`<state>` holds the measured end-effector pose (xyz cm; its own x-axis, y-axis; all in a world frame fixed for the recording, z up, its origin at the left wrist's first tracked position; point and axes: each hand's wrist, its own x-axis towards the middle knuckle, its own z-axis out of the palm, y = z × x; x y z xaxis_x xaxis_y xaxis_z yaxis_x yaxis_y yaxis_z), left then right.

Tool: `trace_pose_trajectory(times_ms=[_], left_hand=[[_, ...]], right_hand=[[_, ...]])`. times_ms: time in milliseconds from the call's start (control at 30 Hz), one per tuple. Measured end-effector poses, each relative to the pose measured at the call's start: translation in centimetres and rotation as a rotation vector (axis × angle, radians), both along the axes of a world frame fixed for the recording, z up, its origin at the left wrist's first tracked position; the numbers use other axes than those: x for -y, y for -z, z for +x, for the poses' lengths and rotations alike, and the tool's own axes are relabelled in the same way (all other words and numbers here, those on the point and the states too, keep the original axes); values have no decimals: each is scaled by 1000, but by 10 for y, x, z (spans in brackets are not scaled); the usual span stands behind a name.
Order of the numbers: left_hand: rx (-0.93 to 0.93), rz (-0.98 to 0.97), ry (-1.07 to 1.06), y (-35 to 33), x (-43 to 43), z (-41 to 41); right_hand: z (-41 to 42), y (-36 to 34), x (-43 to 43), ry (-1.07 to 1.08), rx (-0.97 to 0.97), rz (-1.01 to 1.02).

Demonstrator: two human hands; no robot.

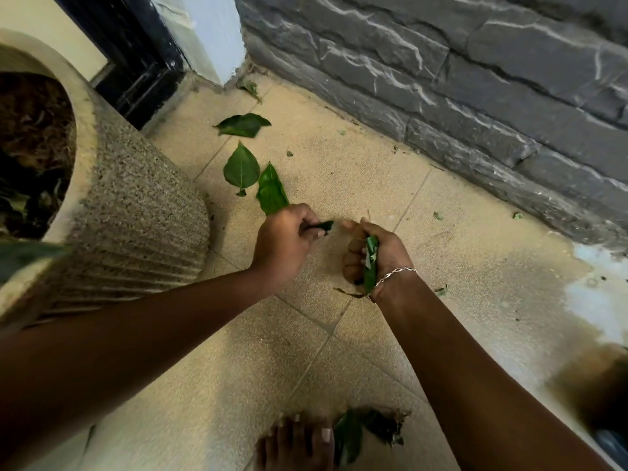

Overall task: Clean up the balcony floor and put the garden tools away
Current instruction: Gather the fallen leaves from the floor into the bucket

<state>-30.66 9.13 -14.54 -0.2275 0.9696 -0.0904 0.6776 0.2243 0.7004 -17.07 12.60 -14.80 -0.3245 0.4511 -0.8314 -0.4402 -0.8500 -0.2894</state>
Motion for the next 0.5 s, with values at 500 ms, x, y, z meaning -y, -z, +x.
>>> trace_pose_trajectory(times_ms=[500], left_hand=[[-170, -194, -95, -2, -10, -29]], right_hand=[[-14, -1, -28, -147, -59, 98]])
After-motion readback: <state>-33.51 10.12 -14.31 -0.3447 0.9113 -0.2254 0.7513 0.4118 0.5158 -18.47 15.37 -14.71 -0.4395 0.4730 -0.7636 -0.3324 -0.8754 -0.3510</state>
